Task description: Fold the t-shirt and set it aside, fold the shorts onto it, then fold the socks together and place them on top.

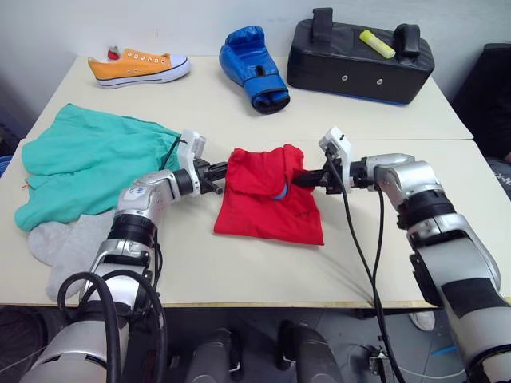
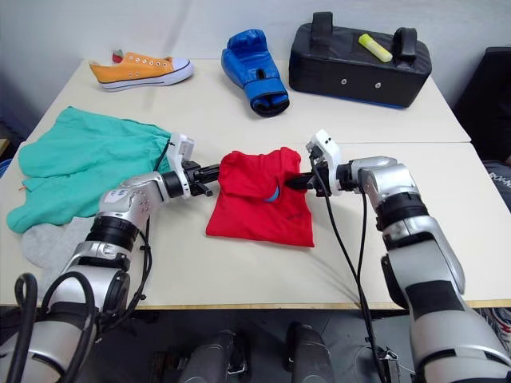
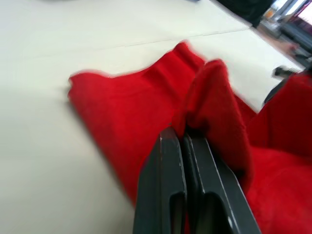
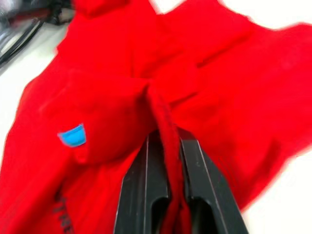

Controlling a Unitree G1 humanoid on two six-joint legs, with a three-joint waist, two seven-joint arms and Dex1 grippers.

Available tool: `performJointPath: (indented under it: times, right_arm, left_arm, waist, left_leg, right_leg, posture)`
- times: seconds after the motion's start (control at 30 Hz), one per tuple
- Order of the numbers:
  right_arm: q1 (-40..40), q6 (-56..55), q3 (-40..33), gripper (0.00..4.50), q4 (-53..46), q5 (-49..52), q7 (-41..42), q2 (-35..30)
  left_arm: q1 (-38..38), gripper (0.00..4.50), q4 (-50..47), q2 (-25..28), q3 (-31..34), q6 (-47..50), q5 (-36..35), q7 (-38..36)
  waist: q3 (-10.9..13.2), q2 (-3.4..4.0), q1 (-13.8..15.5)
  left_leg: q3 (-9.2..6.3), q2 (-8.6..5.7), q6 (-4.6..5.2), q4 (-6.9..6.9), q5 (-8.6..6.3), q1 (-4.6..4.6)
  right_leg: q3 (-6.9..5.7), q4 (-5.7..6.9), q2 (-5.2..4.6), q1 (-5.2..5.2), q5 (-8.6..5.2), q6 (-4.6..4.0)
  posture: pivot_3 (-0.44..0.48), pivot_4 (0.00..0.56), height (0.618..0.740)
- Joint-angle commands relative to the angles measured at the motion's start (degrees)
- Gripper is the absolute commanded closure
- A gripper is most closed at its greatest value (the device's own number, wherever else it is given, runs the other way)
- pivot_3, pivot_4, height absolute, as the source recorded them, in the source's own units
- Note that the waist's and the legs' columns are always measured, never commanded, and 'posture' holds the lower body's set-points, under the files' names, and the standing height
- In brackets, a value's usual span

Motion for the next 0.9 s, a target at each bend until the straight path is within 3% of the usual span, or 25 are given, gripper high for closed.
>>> performJointPath:
  times: [0.03, 0.1, 0.23, 0.33, 0.47, 0.63, 0.73, 0.77, 0.83, 0.9]
  right_arm:
    - [-4.22, 0.1, -5.58, 4.45, 6.57, -0.87, -2.28, 1.13]
    - [-5.2, -1.05, -6.92, 4.45, 7.85, -1.89, -1.12, 1.5]
    - [-6.35, -1.78, -7.95, 4.45, 5.26, -2.58, 10.3, 1.24]
    - [-7.62, -1.54, -10.1, 4.45, 5.33, -2.28, 12.45, 2.1]
    - [-8.27, -4.53, -11.91, 4.45, 7.87, -4.59, 6.44, 4.09]
    - [-6.31, -7.98, -10.73, 4.45, 12.46, -11.92, -11.57, 6.05]
    - [-5.69, -7.53, -11.35, 4.45, 13.8, -14.19, -17.56, 6.25]
    - [-5.71, -7.13, -11.76, 4.5, 13.9, -14.41, -17.76, 6.13]
    - [-6.08, -6.63, -12.8, 4.5, 13.77, -14.42, -18.08, 5.77]
    - [-6.84, -5.86, -14.21, 3.97, 13.16, -13.86, -18.1, 5.12]
  left_arm:
    - [-2.44, 4.5, 4.0, -1.1, 2.08, 1.98, 1.67, 1.92]
    - [-3.39, 4.5, 5.85, -1.46, 3.34, 2.56, 2.22, 3.65]
    - [-3.2, 4.5, 4.48, -0.59, 3.59, 3.19, 3.45, 0.71]
    - [-3.56, 4.5, 5.02, -0.26, 4.61, 4.38, 3.65, 0.77]
    - [-5.08, 4.5, 7.81, -0.35, 6.86, 5.04, 3.68, 2.83]
    - [-7.84, 4.5, 12.85, -0.58, 9.33, 6.22, 4.35, 6.91]
    - [-8.7, 4.5, 14.02, -0.78, 10.19, 6.42, 4.9, 8.07]
    - [-9.11, 4.04, 14.41, -0.67, 10.86, 6.67, 4.78, 9.0]
    - [-9.69, 3.59, 14.64, -0.2, 12.06, 7.7, 4.28, 9.37]
    - [-10.02, 2.97, 14.08, 0.57, 13.29, 9.71, 3.63, 9.09]
  waist:
    - [0.0, 0.0, -0.57]
    - [0.0, 0.0, -0.69]
    - [0.0, 0.0, -0.82]
    - [0.0, 0.0, -0.99]
    - [0.0, 0.0, -1.21]
    - [0.0, 0.0, -1.23]
    - [0.0, 0.0, -1.0]
    - [0.0, 0.0, -1.03]
    - [0.0, 0.0, -1.15]
    - [0.0, 0.0, -1.28]
  left_leg:
    - [-0.01, 0.0, 0.0, -0.01, 0.0, 0.0]
    - [-0.03, 0.03, -0.05, 0.02, 0.03, 0.02]
    - [0.02, 0.03, -0.15, 0.02, 0.11, 0.21]
    - [0.05, 0.05, -0.2, 0.02, 0.12, 0.25]
    - [0.06, 0.09, -0.26, 0.01, 0.09, 0.28]
    - [0.06, 0.09, -0.31, 0.01, 0.11, 0.28]
    - [0.06, 0.08, -0.33, 0.0, 0.1, 0.28]
    - [0.07, 0.08, -0.34, 0.0, 0.1, 0.28]
    - [0.11, 0.08, -0.33, 0.0, 0.1, 0.28]
    - [0.11, 0.09, -0.34, 0.01, 0.11, 0.32]
  right_leg:
    - [0.03, 0.02, -0.02, 0.0, 0.0, 0.0]
    - [0.06, 0.09, -0.09, 0.0, 0.0, 0.0]
    - [0.18, 0.3, -0.19, 0.02, 0.0, 0.0]
    - [0.24, 0.42, -0.2, -0.03, -0.01, -0.02]
    - [0.27, 0.44, -0.27, -0.05, -0.01, -0.03]
    - [0.27, 0.49, -0.34, -0.06, -0.02, -0.05]
    - [0.26, 0.49, -0.36, -0.06, -0.05, -0.09]
    - [0.26, 0.48, -0.35, -0.06, -0.05, -0.1]
    - [0.29, 0.49, -0.33, -0.08, -0.05, -0.1]
    - [0.3, 0.53, -0.3, -0.06, -0.05, -0.1]
  posture:
    - [0.0, 0.15, 0.74]
    - [0.0, 0.15, 0.74]
    - [0.0, 0.15, 0.74]
    - [0.0, 0.15, 0.74]
    - [0.0, 0.15, 0.74]
    - [0.0, 0.15, 0.74]
    - [0.0, 0.15, 0.74]
    - [0.0, 0.15, 0.74]
    - [0.0, 0.15, 0.74]
    - [0.0, 0.15, 0.74]
